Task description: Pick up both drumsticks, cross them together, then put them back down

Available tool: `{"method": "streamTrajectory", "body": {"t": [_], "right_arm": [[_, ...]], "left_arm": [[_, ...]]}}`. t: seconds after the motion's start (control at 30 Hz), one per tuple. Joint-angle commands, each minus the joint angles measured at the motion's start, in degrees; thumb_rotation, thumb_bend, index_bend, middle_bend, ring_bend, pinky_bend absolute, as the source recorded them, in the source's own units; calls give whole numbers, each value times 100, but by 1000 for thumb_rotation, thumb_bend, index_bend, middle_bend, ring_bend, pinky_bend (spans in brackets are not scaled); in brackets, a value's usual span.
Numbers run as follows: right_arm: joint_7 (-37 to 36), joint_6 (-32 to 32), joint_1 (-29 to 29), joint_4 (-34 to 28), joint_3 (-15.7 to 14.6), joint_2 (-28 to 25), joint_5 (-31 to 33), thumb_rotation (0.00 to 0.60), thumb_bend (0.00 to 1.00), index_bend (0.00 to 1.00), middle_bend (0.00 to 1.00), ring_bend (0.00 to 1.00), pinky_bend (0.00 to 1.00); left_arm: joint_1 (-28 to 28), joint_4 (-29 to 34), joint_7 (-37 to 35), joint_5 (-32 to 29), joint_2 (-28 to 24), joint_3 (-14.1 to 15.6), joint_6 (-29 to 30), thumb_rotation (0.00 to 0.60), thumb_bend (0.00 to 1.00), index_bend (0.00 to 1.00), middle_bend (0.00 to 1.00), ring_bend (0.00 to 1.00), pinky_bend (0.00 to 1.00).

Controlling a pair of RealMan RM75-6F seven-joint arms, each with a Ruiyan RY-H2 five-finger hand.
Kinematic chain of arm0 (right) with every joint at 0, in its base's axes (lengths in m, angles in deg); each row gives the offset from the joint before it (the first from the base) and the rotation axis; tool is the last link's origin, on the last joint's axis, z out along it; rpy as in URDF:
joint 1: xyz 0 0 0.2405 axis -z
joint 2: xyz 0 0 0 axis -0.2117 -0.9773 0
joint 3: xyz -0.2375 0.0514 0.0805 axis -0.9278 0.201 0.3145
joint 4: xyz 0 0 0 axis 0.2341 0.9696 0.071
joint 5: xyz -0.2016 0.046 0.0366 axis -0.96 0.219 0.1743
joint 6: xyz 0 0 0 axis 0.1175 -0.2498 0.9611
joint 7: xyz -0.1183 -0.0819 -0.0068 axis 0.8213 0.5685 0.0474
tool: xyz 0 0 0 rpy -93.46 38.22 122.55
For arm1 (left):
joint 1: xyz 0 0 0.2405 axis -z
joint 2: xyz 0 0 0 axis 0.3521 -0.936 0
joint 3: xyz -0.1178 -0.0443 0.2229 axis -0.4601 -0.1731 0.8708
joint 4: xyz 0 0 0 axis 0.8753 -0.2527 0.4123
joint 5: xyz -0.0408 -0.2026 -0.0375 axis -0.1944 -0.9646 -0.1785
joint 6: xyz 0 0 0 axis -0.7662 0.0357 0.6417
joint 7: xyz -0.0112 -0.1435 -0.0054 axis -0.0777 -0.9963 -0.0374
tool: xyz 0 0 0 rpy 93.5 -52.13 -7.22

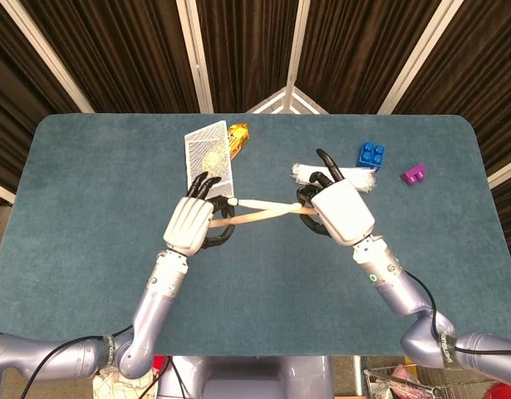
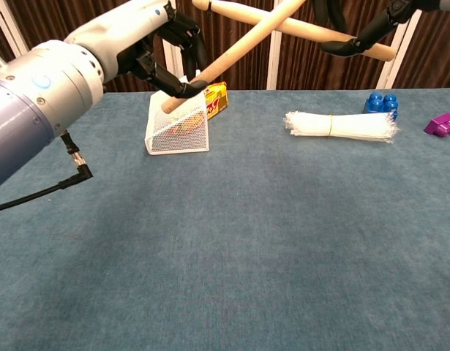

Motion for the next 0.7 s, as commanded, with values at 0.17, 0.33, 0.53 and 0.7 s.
{"method": "streamTrajectory", "body": {"t": [0.17,0.33,0.53,0.7], "right_arm": [[70,-5,-7,-66,6,2,8,600,428,710,657,372,0],[30,4,12,-91,29,-24,96,600,428,711,657,371,0],[-115,-16,75,20,-9,-93,97,600,428,711,657,372,0],[-461,-168,226,467,-140,-170,-66,600,428,710,657,372,0]], "left_arm": [[27,-47,62,-25,106,9,30,600,494,658,682,132,0],[8,-43,148,-72,64,42,16,600,492,658,682,132,0],[-96,-91,158,40,-181,226,-36,600,492,657,682,132,0],[-320,-89,-145,382,-815,644,-278,600,491,648,681,132,0]]}}
